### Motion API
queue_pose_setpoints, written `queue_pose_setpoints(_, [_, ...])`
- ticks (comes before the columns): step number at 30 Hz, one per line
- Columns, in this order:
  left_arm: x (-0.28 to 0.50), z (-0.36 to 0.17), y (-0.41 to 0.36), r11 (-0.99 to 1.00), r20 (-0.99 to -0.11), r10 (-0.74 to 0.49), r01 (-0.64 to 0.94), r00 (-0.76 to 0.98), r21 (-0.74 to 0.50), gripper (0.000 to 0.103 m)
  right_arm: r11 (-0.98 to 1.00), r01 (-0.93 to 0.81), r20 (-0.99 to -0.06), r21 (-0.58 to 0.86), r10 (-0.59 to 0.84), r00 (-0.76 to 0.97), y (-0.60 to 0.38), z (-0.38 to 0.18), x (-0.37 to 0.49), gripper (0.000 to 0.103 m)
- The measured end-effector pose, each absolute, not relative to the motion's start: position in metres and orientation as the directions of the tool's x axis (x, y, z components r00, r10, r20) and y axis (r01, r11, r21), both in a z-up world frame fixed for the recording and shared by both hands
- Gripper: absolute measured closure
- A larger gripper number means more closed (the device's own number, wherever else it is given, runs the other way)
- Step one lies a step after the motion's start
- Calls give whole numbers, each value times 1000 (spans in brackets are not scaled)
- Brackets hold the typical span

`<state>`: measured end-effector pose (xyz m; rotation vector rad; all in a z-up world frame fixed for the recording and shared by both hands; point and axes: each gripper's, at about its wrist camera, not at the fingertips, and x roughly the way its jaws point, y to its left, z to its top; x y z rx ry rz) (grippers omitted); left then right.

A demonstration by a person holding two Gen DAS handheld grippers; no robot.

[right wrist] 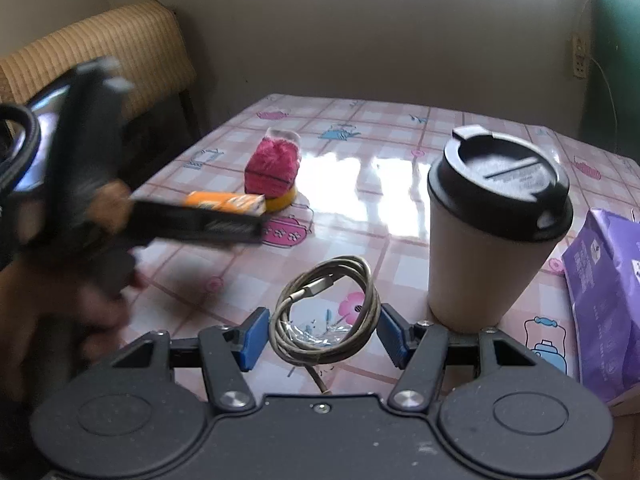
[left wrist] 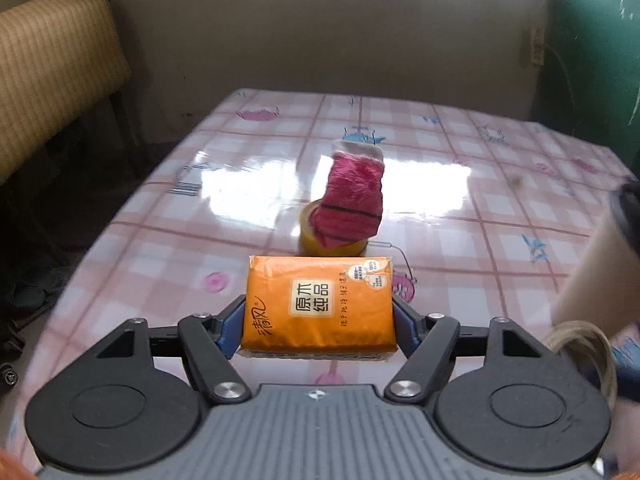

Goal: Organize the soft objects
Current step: 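Grasp the orange tissue pack with the left gripper, then grasp the coiled grey cable with the right gripper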

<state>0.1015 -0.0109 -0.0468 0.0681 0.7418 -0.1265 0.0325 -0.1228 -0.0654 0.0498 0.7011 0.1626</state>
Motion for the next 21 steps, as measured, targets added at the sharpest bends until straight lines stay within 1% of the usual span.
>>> queue_pose_setpoints(3, [80,-35,6,991,-656,-109,134,747,-13,30,983,-148,-622,108,183,761,-123,-57,22,32])
queue_pose_setpoints(7, [70,-22,18,992,-645,-102,124,757,-12,30,981,-158,-609,109,192,769,-121,-45,9,32])
queue_pose_setpoints(14, [65,-3,-5,995,-646,-39,92,763,48,30,981,-160,-583,106,192,789,-119,-21,6,32])
queue_pose_setpoints(21, [61,13,-15,998,-644,-19,58,765,40,29,986,-134,-564,100,168,808,-132,5,14,32])
